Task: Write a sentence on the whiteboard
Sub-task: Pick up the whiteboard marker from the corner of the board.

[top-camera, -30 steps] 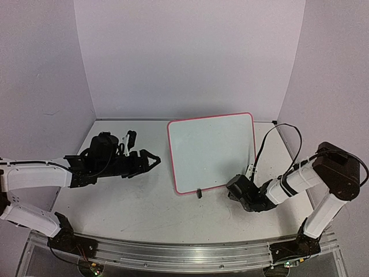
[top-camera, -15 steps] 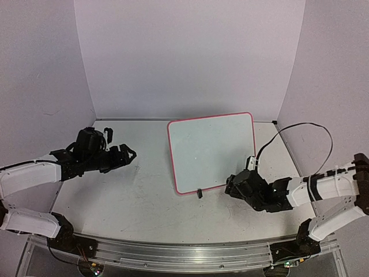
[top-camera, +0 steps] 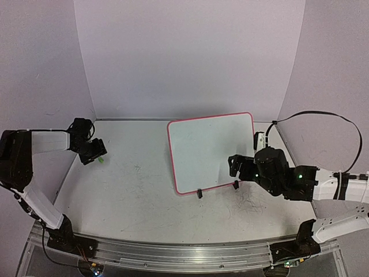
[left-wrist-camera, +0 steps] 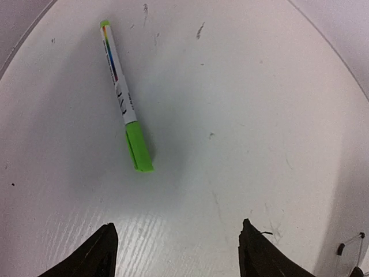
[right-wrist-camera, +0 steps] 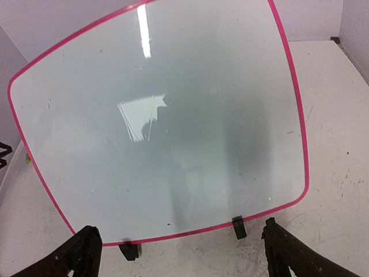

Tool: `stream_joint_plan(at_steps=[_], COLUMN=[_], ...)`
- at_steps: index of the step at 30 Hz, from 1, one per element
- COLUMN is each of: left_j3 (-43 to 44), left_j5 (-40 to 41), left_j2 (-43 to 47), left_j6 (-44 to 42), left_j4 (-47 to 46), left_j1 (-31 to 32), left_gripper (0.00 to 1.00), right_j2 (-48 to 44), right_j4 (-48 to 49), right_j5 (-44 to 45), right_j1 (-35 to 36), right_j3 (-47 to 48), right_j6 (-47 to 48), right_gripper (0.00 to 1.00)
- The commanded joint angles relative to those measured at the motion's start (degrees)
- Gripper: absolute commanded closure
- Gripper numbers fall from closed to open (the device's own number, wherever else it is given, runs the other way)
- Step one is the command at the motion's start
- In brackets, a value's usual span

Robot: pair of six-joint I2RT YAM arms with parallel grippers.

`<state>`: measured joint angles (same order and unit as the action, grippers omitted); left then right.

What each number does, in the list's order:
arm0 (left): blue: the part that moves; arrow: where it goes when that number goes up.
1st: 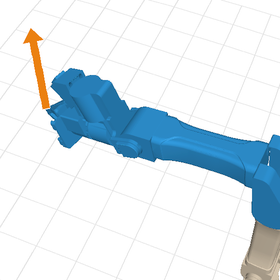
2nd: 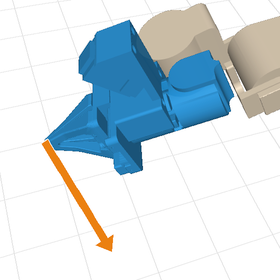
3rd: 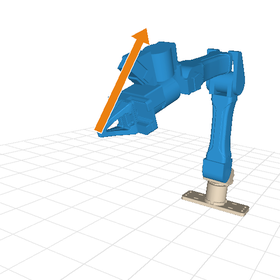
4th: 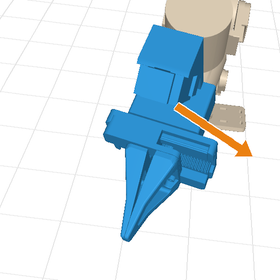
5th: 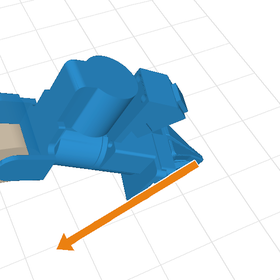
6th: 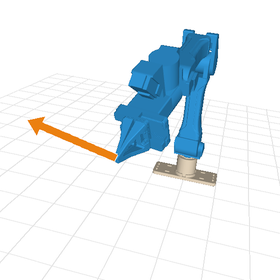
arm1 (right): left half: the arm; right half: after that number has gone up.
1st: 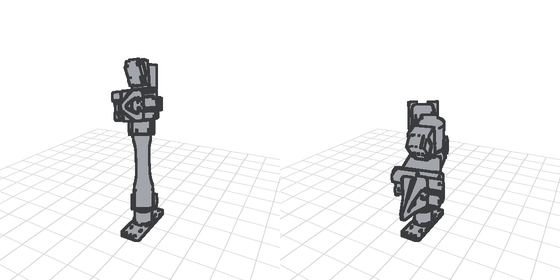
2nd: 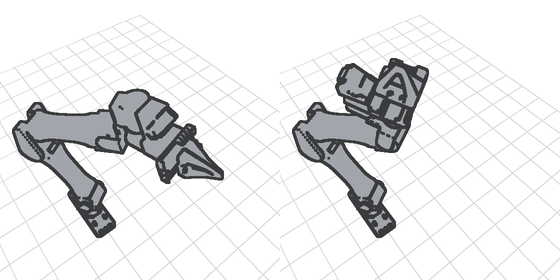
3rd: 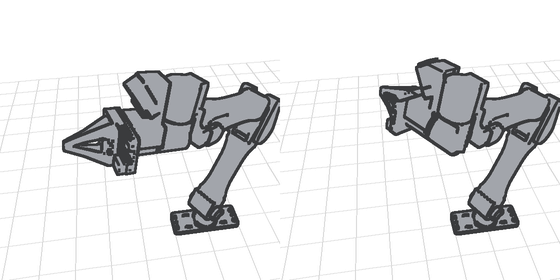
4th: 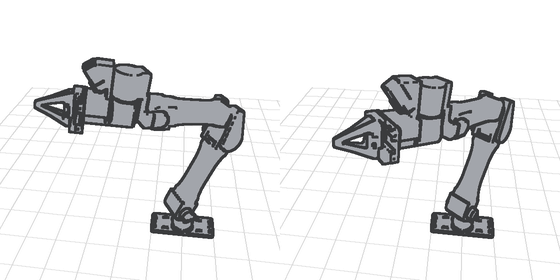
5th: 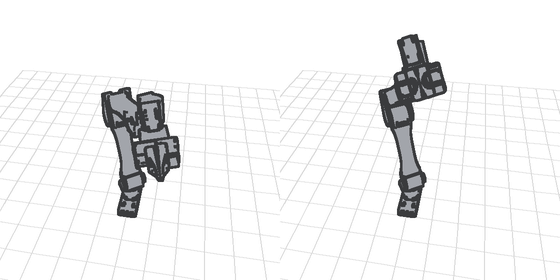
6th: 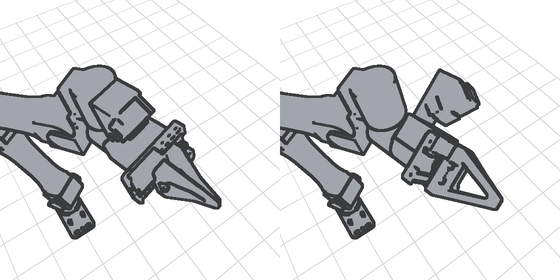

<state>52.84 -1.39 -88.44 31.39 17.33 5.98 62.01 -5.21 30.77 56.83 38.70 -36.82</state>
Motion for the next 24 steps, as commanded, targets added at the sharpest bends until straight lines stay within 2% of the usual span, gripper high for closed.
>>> stream_joint_plan(at_steps=[1,7,16,24], left_j3=[6.12,11.17,17.12,19.79], left_j5=[2.03,4.91,9.84,9.68], left_j2=[-6.71,-14.1,-21.78,-25.92], left_j6=[-1.77,-1.78,-2.96,-2.11], left_j4=[1.31,1.78,4.72,4.76], left_j1=[-0.62,-0.62,-0.77,-0.79], left_gripper=[0.29,0.38,0.46,0.52], right_j2=[0.24,-0.53,-0.21,0.27], right_j4=[-1.38,-1.41,-1.56,-1.6], right_j5=[-0.95,-3.19,-2.05,0.0], right_j1=[-3.44,-7.83,-9.86,-10.33], right_j3=[5.01,6.72,8.63,10.14], right_j6=[8.63,12.08,15.91,17.65], right_gripper=[0.02,0.02,0.02,0.02])
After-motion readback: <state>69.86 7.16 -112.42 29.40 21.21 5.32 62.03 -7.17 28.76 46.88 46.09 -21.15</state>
